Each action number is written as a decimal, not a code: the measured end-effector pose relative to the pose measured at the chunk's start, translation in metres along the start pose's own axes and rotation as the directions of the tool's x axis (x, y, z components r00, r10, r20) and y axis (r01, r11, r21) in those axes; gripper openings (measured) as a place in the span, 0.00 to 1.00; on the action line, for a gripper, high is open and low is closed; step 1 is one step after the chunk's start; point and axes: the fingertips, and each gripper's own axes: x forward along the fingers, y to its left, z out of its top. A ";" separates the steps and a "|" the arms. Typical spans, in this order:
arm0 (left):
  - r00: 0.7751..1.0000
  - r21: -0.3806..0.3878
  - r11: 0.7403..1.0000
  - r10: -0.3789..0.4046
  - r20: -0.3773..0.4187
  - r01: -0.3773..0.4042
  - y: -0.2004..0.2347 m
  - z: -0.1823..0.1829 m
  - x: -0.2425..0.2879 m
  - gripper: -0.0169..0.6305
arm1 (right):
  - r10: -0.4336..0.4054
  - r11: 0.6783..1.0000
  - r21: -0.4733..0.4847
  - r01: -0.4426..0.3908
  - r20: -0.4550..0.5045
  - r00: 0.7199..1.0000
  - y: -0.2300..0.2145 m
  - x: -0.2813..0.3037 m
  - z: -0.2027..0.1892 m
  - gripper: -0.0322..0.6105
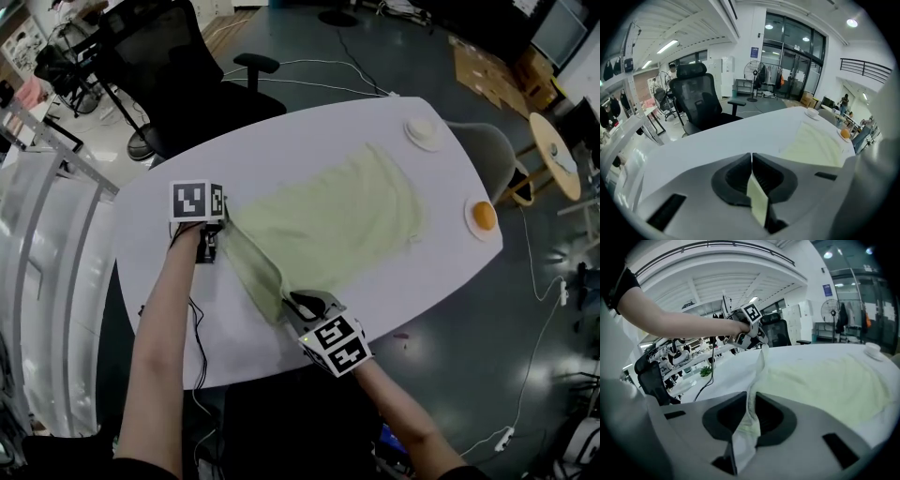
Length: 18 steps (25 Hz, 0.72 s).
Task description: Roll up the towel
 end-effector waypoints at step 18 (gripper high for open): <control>0.998 0.114 0.993 0.007 -0.058 0.000 -0.093 -0.008 0.079 0.06 | -0.106 0.978 0.173 0.112 -0.048 0.993 -0.089 -0.025 -0.057 0.16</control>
